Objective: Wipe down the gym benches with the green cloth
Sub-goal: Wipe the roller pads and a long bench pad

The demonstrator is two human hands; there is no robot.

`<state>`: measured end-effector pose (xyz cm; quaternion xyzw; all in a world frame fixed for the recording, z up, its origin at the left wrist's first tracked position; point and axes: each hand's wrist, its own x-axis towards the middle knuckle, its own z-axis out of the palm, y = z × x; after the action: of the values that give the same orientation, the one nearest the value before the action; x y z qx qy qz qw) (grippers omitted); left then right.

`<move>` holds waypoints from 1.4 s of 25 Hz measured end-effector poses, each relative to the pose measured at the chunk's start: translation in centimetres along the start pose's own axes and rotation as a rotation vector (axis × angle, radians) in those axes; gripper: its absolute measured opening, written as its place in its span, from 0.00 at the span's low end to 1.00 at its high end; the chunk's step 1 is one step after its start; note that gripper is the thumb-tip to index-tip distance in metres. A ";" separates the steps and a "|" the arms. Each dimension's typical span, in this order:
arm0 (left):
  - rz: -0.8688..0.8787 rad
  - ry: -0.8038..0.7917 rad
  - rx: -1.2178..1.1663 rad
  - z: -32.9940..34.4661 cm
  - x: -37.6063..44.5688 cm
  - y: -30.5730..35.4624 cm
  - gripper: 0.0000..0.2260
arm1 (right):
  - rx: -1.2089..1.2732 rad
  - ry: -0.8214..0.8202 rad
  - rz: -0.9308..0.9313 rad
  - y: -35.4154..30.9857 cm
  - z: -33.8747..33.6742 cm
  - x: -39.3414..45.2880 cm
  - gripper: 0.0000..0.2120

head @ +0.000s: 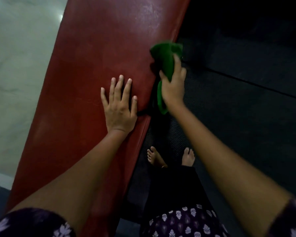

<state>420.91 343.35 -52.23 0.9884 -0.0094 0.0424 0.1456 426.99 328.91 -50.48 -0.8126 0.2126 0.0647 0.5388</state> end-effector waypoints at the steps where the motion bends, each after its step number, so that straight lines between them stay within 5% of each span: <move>1: 0.000 0.005 0.006 -0.1 0.1 -0.2 0.22 | 0.017 -0.048 -0.022 0.9 0.1 -2.9 0.27; 12: -0.010 0.011 -0.166 -1.2 -0.2 -0.3 0.20 | 0.012 -0.003 -0.047 1.8 0.7 -6.0 0.25; 16: 0.061 -0.020 -0.081 -2.7 -6.6 -2.0 0.19 | 0.054 -0.065 -0.084 4.4 0.8 -12.7 0.25; 23: -0.204 -0.062 0.055 -5.6 -22.1 -7.1 0.25 | -0.031 -0.010 -0.014 3.1 1.9 -11.2 0.25; 27: -0.213 -0.010 0.040 -5.0 -22.1 -7.1 0.25 | -0.021 -0.135 -0.106 5.4 2.0 -18.4 0.25; 35: -0.194 0.043 0.020 -4.6 -22.5 -7.1 0.24 | 0.019 -0.035 0.002 5.4 2.9 -20.5 0.25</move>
<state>398.37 351.61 -51.83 0.9850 0.0899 0.0493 0.1390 406.59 335.40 -49.40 -0.8059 0.2046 0.0774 0.5502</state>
